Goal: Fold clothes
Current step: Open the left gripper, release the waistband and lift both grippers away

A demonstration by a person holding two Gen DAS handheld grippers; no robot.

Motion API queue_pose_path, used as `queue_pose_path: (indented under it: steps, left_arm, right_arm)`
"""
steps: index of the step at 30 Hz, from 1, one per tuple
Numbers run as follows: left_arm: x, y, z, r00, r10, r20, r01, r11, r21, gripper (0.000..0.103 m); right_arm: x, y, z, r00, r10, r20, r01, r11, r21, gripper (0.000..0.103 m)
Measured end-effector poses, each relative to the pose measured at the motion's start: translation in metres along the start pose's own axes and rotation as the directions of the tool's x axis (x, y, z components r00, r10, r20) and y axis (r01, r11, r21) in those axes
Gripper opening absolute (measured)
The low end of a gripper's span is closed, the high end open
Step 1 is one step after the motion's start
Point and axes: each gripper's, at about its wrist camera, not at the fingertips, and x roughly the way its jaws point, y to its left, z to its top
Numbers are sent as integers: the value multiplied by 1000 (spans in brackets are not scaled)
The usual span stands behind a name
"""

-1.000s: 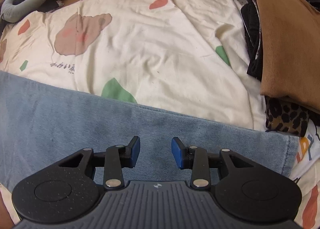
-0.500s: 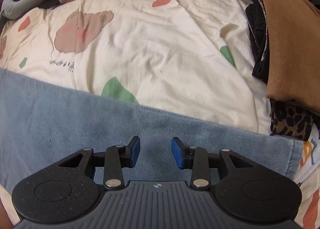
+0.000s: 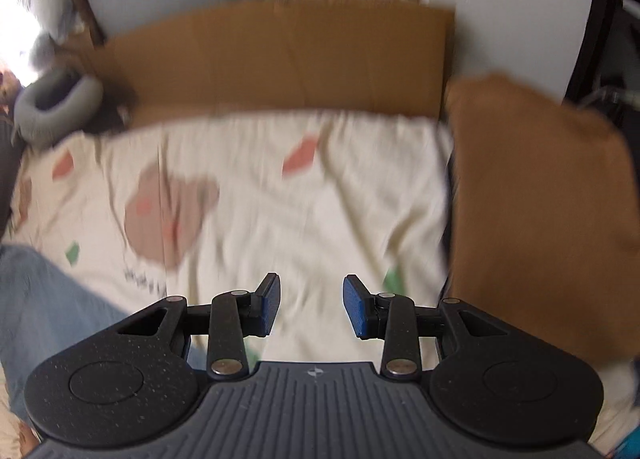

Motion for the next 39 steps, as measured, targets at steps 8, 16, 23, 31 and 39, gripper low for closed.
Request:
queue_pose_path:
  steps: [8, 16, 23, 31, 39]
  left_arm:
    - [-80, -3, -12, 999, -36, 14, 36, 999, -29, 58]
    - [-144, -12, -25, 998, -49, 36, 51, 998, -44, 61]
    - [-188, -28, -41, 998, -43, 55, 44, 999, -13, 67]
    - [-221, -38, -78, 998, -37, 53, 38, 999, -27, 74]
    - [-221, -46, -100, 999, -37, 37, 38, 999, -25, 75]
  right_arm:
    - [-76, -50, 68, 995, -25, 93, 24, 1000, 11, 47]
    - [-138, -90, 73, 993, -26, 118, 25, 1000, 8, 48]
    - [-179, -123, 50, 988, 7, 153, -10, 1000, 15, 52]
    - [-199, -161, -9, 987, 70, 147, -80, 995, 60, 52]
    - [-210, -176, -44, 989, 78, 125, -90, 992, 93, 52]
